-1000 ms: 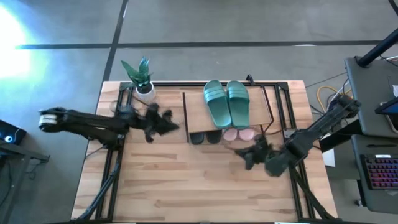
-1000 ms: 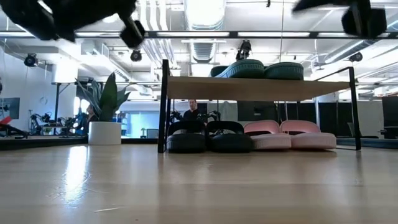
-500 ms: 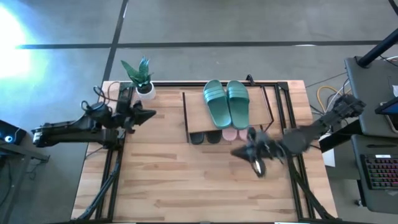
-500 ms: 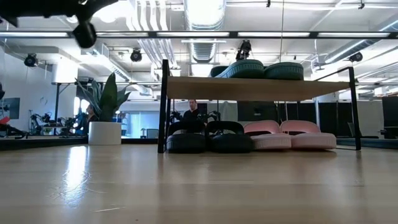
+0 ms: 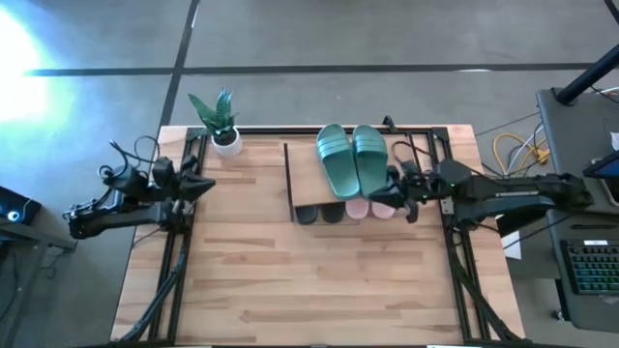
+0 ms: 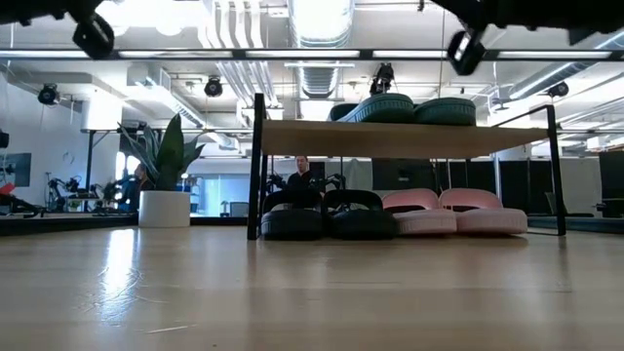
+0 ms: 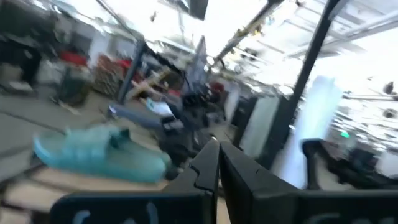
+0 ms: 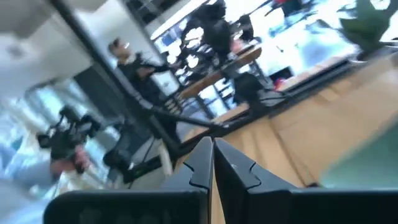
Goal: Pick and place slides into the shelf
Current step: Adjust the green slippers on the shelf
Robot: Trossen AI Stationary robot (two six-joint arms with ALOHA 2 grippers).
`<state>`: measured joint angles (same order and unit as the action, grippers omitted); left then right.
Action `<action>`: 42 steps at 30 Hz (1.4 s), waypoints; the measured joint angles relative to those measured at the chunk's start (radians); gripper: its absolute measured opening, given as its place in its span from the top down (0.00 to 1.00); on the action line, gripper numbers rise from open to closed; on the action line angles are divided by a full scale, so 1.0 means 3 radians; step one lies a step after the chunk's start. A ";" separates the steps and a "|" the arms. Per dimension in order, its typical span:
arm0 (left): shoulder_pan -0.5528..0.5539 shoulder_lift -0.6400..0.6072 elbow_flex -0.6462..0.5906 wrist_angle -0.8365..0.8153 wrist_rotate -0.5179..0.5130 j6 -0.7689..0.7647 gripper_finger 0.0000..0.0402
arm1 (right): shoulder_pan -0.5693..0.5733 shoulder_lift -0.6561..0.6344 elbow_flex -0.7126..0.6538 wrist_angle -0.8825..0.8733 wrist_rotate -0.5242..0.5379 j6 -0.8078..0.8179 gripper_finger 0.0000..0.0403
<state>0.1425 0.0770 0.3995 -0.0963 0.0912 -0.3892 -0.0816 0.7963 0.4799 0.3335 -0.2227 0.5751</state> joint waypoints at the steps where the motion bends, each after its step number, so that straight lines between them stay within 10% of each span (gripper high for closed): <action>1: -0.0002 -0.0080 -0.0021 -0.0095 0.0020 -0.0056 1.00 | 0.0041 -0.0100 -0.0095 0.0001 0.0117 0.0048 0.98; 13: -0.0001 0.0008 -0.0712 0.0293 0.0003 -0.0069 1.00 | 0.1224 -0.0369 -0.0866 0.0664 0.1712 0.0072 0.98; 22: -0.0001 -0.0151 -0.0997 0.0214 0.0229 -0.0149 1.00 | 0.1368 -0.0348 -0.1310 0.0683 0.1914 0.1166 0.98; 29: -0.0001 -0.0164 -0.0930 0.0038 0.0237 -0.0124 1.00 | 0.1263 -0.0366 -0.1548 0.1863 0.1356 -0.0338 0.98; 42: 0.0004 -0.0157 -0.0805 0.0006 0.0176 0.0019 1.00 | 0.0249 -0.0550 -0.1569 0.1783 -0.0144 -0.0102 0.98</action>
<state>0.1436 0.0299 0.1579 -0.0944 0.1440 -0.3834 -0.0068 0.6312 0.0093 0.8684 -0.2659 0.5445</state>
